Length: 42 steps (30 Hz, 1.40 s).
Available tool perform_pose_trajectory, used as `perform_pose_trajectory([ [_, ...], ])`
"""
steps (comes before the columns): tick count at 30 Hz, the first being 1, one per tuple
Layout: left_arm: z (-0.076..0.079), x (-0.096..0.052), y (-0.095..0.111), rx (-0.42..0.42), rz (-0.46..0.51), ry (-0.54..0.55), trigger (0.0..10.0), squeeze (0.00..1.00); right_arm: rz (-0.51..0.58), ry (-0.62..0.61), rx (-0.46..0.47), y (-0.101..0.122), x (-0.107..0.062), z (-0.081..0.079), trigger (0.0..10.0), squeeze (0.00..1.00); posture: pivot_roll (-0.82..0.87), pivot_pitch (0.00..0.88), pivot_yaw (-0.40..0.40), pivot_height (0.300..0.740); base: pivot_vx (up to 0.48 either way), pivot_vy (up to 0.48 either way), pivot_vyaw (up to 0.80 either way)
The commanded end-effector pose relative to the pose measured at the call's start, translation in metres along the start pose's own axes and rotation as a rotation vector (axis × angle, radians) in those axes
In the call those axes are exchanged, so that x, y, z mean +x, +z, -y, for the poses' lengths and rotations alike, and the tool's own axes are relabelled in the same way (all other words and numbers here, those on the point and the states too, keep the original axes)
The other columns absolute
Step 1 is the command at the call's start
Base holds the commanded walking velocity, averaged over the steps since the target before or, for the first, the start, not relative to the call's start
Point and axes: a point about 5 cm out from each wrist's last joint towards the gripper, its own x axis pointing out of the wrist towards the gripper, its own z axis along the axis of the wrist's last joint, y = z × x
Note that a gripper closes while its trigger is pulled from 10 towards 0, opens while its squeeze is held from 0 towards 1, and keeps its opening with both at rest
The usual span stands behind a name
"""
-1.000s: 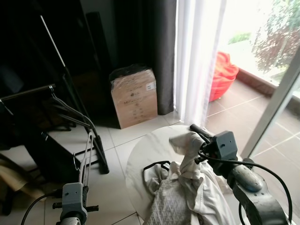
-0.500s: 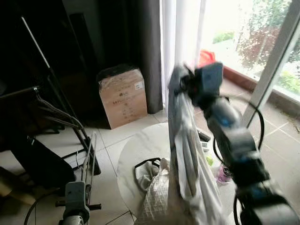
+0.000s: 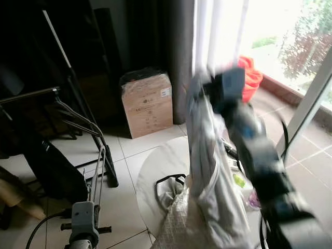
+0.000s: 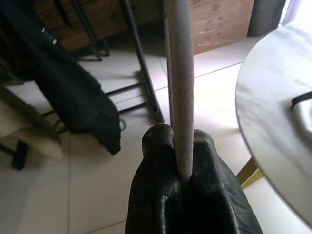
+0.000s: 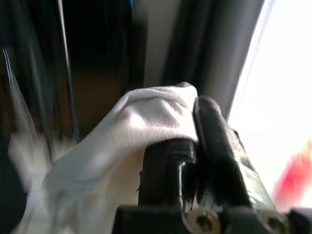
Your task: Hang hanger
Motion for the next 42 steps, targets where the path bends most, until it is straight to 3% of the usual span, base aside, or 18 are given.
perform_pose_trajectory([
  [1,-0.003,0.000,0.002,0.014,-0.004,0.000,10.0,0.00,-0.020,0.032,0.005,-0.003,-0.009,-0.004,10.0,0.00,-0.20,0.081,0.064,0.740,0.000,0.000,0.00],
  [4,-0.002,0.000,0.002,0.020,-0.007,-0.011,10.0,0.00,-0.087,0.034,0.031,-0.025,-0.033,-0.006,10.0,0.00,-0.20,0.084,0.066,0.740,0.000,0.000,0.00],
  [6,-0.002,0.001,0.002,0.022,-0.007,-0.012,10.0,0.00,-0.098,0.033,0.043,-0.029,-0.037,-0.006,10.0,0.00,-0.20,0.084,0.066,0.740,0.000,0.000,0.00],
  [7,-0.002,0.001,0.002,0.022,-0.006,-0.010,10.0,0.00,-0.125,0.042,0.045,-0.035,-0.051,-0.009,10.0,0.00,-0.20,0.084,0.065,0.740,0.000,0.000,0.00],
  [8,-0.002,0.001,0.002,0.022,-0.006,-0.010,10.0,0.00,-0.125,0.042,0.045,-0.035,-0.051,-0.009,10.0,0.00,-0.20,0.084,0.065,0.740,0.000,0.000,0.00],
  [10,-0.003,0.001,0.003,0.025,-0.006,-0.010,10.0,0.00,-0.170,0.030,0.056,-0.043,-0.070,-0.012,10.0,0.00,-0.20,0.087,0.065,0.740,0.000,0.000,0.00],
  [14,-0.003,0.002,0.003,0.033,-0.005,-0.015,10.0,0.00,-0.199,0.034,0.079,-0.047,-0.085,-0.016,10.0,0.00,-0.20,0.089,0.066,0.740,0.000,0.000,0.00],
  [15,-0.003,0.002,0.004,0.033,-0.005,-0.015,10.0,0.00,-0.227,0.048,0.089,-0.050,-0.093,-0.019,10.0,0.16,-0.20,0.089,0.066,0.740,0.000,0.000,0.00],
  [16,-0.003,0.002,0.004,0.033,-0.005,-0.016,10.0,0.00,-0.237,0.053,0.091,-0.051,-0.096,-0.020,10.0,0.16,-0.20,0.089,0.066,0.740,0.000,0.000,0.00],
  [17,-0.003,0.002,0.004,0.033,-0.005,-0.016,10.0,0.00,-0.246,0.058,0.092,-0.052,-0.098,-0.021,10.0,0.59,-0.20,0.089,0.066,0.740,0.000,0.000,0.00],
  [19,-0.002,0.002,0.004,0.034,-0.005,-0.018,10.0,0.00,-0.279,0.081,0.092,-0.055,-0.107,-0.023,10.0,1.00,-0.20,0.090,0.067,0.740,0.000,0.000,0.00],
  [23,-0.002,0.003,0.005,0.036,-0.005,-0.021,10.0,0.00,-0.308,0.130,0.085,-0.053,-0.121,-0.027,10.0,1.00,-0.21,0.089,0.066,0.740,0.000,0.000,0.00],
  [30,-0.001,0.003,0.005,0.038,-0.003,-0.023,10.0,0.00,-0.400,0.323,0.007,-0.056,-0.150,-0.037,10.0,1.00,-0.21,0.091,0.064,0.740,0.000,0.000,0.00],
  [31,-0.001,0.003,0.005,0.038,-0.003,-0.023,10.0,0.00,-0.394,0.315,0.011,-0.055,-0.150,-0.036,10.0,1.00,-0.21,0.092,0.064,0.740,0.000,0.000,0.00],
  [32,-0.001,0.003,0.005,0.039,-0.002,-0.025,10.0,0.00,-0.384,0.197,0.029,-0.057,-0.145,-0.027,10.0,1.00,-0.21,0.091,0.064,0.740,0.000,0.000,0.00],
  [35,-0.001,0.004,0.006,0.041,0.001,-0.025,10.0,0.00,-0.354,0.058,0.083,-0.056,-0.135,-0.021,10.0,1.00,-0.21,0.092,0.066,0.740,0.000,0.000,0.00],
  [39,-0.001,0.003,0.007,0.044,0.008,-0.025,10.0,0.00,-0.300,0.014,0.160,-0.054,-0.126,-0.024,10.0,1.00,-0.20,0.091,0.066,0.740,0.000,0.000,0.00],
  [42,-0.002,0.003,0.008,0.045,0.013,-0.021,10.0,0.00,-0.311,-0.009,0.138,-0.058,-0.123,-0.023,10.0,1.00,-0.20,0.089,0.067,0.740,0.000,0.000,0.00],
])
